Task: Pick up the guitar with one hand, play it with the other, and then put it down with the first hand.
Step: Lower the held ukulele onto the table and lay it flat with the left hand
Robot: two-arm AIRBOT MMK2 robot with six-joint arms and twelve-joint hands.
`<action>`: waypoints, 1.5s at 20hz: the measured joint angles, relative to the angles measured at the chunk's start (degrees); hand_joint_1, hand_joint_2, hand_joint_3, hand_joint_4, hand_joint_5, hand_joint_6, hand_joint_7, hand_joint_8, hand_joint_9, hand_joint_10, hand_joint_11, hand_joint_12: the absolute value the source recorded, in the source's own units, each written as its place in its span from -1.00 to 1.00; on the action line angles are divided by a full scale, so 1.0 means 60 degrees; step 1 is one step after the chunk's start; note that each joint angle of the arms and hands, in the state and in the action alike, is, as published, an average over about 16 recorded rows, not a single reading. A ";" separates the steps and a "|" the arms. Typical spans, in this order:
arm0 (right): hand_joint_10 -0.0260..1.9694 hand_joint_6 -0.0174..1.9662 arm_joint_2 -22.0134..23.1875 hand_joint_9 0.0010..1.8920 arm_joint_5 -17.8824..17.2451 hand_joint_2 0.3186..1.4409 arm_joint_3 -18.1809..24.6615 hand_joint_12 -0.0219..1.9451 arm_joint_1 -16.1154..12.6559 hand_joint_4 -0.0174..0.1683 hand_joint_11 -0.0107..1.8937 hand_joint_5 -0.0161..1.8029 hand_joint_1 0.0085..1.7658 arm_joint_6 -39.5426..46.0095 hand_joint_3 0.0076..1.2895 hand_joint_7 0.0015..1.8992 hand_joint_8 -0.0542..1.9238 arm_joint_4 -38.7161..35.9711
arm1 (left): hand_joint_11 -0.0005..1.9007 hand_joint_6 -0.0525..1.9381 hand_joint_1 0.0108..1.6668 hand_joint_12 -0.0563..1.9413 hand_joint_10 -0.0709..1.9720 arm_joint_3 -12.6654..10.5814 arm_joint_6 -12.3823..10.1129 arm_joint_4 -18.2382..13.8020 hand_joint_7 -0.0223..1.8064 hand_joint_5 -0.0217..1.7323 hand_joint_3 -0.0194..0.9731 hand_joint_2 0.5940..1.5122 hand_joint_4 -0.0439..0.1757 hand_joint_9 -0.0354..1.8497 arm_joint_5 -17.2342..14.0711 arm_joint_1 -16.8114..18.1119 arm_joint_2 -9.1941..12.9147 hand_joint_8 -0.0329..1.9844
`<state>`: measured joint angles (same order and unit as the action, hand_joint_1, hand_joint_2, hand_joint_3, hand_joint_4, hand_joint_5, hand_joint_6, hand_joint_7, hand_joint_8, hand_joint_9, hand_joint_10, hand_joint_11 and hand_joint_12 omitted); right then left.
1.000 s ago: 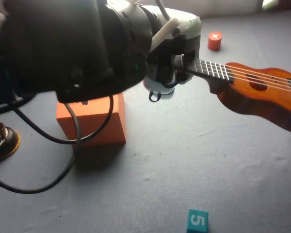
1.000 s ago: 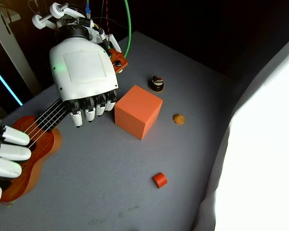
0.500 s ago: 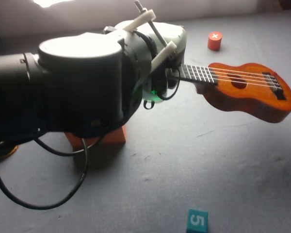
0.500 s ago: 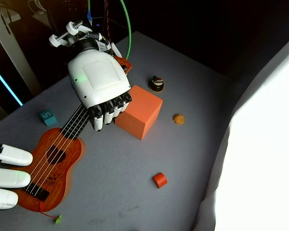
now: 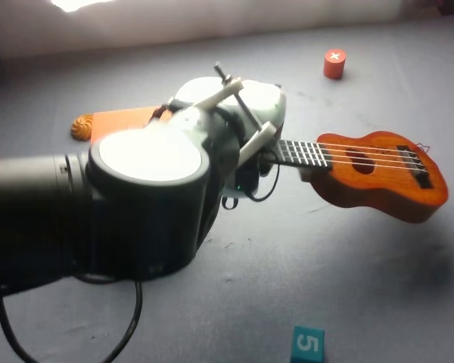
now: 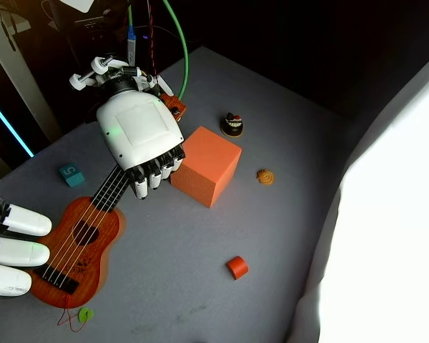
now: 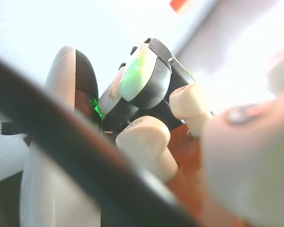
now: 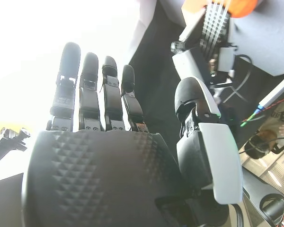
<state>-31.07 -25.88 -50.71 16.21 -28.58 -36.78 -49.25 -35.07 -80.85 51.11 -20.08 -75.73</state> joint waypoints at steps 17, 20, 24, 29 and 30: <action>-0.30 -0.36 0.0003 -0.99 -0.0001 0.85 0.0087 0.29 0.0000 -0.77 -0.97 -0.96 -0.71 0.0000 -0.99 -0.71 -0.93 -0.0224 | 0.28 0.54 0.35 0.96 0.93 0.0246 -0.1334 -0.1476 0.16 0.07 -0.94 0.06 -0.53 0.28 0.0579 -0.1646 -0.0282 0.94; -0.30 -0.35 0.0005 -0.99 -0.0002 0.85 0.0096 0.29 0.0000 -0.77 -0.97 -0.96 -0.71 0.0000 -0.99 -0.71 -0.93 -0.0251 | 0.13 0.43 0.18 0.95 0.91 0.0243 -0.1449 -0.1632 0.02 -0.05 -0.93 0.04 -0.52 0.13 0.0572 -0.1848 -0.0348 0.88; -0.31 -0.36 0.0006 -0.99 -0.0002 0.85 0.0101 0.27 0.0001 -0.78 -0.97 -0.96 -0.72 0.0000 -0.99 -0.71 -0.93 -0.0268 | -0.14 0.21 -0.03 0.86 0.72 0.0232 -0.1562 -0.1754 -0.17 -0.20 -0.93 0.01 -0.50 -0.09 0.0560 -0.2033 -0.0421 0.56; -0.30 -0.39 0.0007 -0.99 -0.0001 0.85 0.0105 0.26 0.0001 -0.77 -0.97 -0.96 -0.71 0.0000 -0.99 -0.70 -0.93 -0.0289 | -0.53 -0.16 -0.30 0.59 0.19 0.0220 -0.1632 -0.1810 -0.44 -0.47 -0.93 -0.03 -0.35 -0.39 0.0556 -0.2156 -0.0450 -0.02; -0.30 -0.40 0.0007 -0.99 0.0000 0.85 0.0112 0.26 0.0001 -0.77 -0.97 -0.96 -0.71 0.0000 -0.99 -0.70 -0.93 -0.0297 | -0.60 -0.27 -0.36 0.49 0.07 0.0217 -0.1631 -0.1818 -0.50 -0.53 -0.93 -0.03 -0.29 -0.46 0.0554 -0.2169 -0.0451 -0.14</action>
<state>-31.02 -25.88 -50.04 16.22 -28.58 -38.56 -47.94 -44.85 -91.75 54.44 -33.09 -78.43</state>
